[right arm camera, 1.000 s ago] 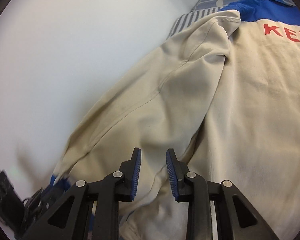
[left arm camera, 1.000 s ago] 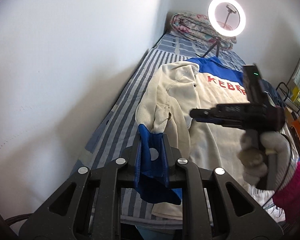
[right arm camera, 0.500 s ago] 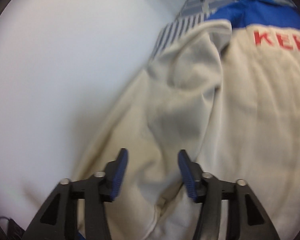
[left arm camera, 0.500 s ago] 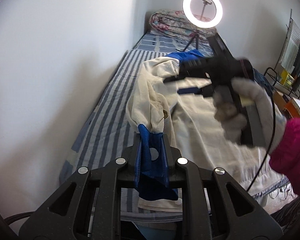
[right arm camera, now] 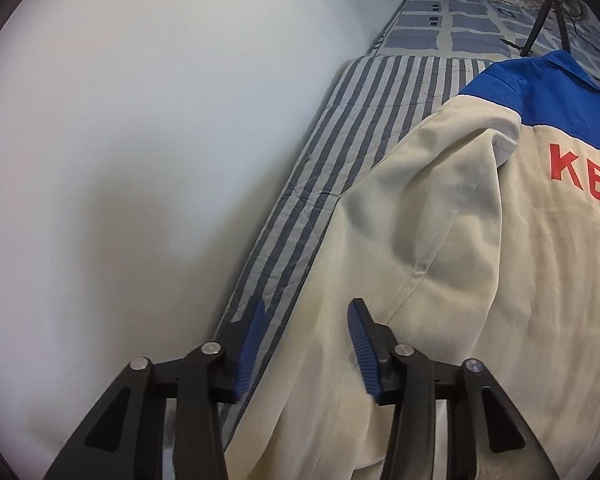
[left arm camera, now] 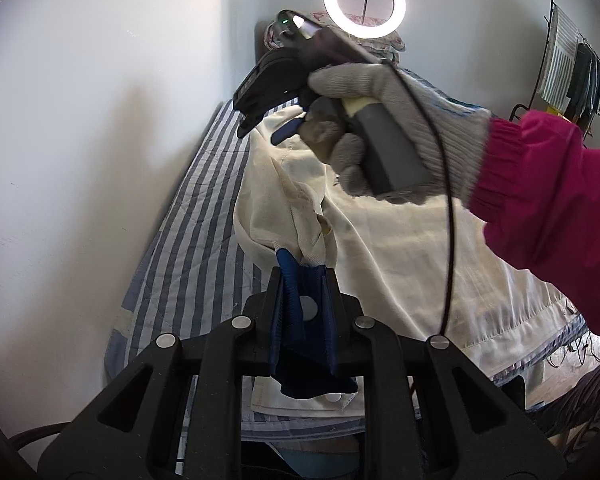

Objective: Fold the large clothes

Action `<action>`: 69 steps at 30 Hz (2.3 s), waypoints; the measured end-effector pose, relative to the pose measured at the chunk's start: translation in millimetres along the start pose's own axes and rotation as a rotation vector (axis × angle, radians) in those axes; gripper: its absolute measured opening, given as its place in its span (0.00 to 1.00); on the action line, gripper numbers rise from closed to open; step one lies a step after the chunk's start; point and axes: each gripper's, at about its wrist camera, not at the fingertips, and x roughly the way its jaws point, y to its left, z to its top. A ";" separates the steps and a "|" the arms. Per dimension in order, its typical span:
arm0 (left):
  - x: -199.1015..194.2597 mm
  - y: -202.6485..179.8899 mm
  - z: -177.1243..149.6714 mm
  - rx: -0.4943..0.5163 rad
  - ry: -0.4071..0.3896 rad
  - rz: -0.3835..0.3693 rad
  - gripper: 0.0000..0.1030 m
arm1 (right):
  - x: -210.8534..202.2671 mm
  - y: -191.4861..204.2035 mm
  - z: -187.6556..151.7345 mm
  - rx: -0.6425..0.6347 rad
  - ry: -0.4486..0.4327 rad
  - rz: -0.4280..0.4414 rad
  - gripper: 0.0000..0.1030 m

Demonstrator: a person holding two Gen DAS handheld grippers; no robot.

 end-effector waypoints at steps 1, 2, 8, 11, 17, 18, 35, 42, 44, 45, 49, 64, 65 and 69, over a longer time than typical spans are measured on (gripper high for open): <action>1.1 0.2 -0.3 0.005 0.003 -0.003 0.15 | 6.0 -1.3 7.4 -0.001 0.005 -0.014 0.33; 3.4 -0.6 -1.4 0.009 0.005 -0.004 0.15 | 10.3 -1.8 10.1 -0.002 0.009 -0.021 0.22; 1.8 -3.5 -5.0 0.030 0.023 -0.008 0.15 | -20.9 -16.2 2.3 0.009 -0.048 0.008 0.00; 0.6 -10.4 -6.7 0.054 0.026 -0.020 0.15 | -46.3 -35.3 -7.2 0.035 -0.087 0.034 0.00; 1.1 -36.7 -19.3 0.132 0.050 -0.062 0.16 | -88.0 -93.6 -43.5 0.118 -0.155 0.075 0.00; 1.9 -41.5 -22.4 0.141 0.059 -0.074 0.16 | -92.5 -105.5 -52.3 0.138 -0.159 0.079 0.00; -13.2 -14.7 -48.6 -0.068 0.139 -0.278 0.47 | -91.4 -212.0 -156.1 0.361 -0.069 0.066 0.39; 33.9 53.1 -54.4 -0.409 0.284 -0.367 0.47 | -105.4 -170.7 -204.2 0.225 0.025 0.162 0.49; 47.3 59.2 -57.1 -0.460 0.322 -0.391 0.47 | -102.6 -157.9 -221.7 0.202 0.067 0.201 0.50; 51.6 61.0 -58.1 -0.472 0.330 -0.402 0.47 | -100.5 -152.2 -231.0 0.196 0.086 0.227 0.49; 68.3 57.5 -55.2 -0.508 0.361 -0.449 0.47 | -94.9 -132.0 -258.6 0.167 0.139 0.285 0.50; 49.3 34.9 -35.6 -0.418 0.275 -0.347 0.03 | -83.2 -74.7 -264.8 0.081 0.168 0.381 0.09; 45.2 37.8 -35.0 -0.415 0.260 -0.333 0.03 | -86.2 -67.2 -263.0 0.063 0.158 0.384 0.09; 53.2 47.4 -46.3 -0.410 0.296 -0.276 0.03 | -70.8 -51.3 -268.8 0.012 0.194 0.333 0.08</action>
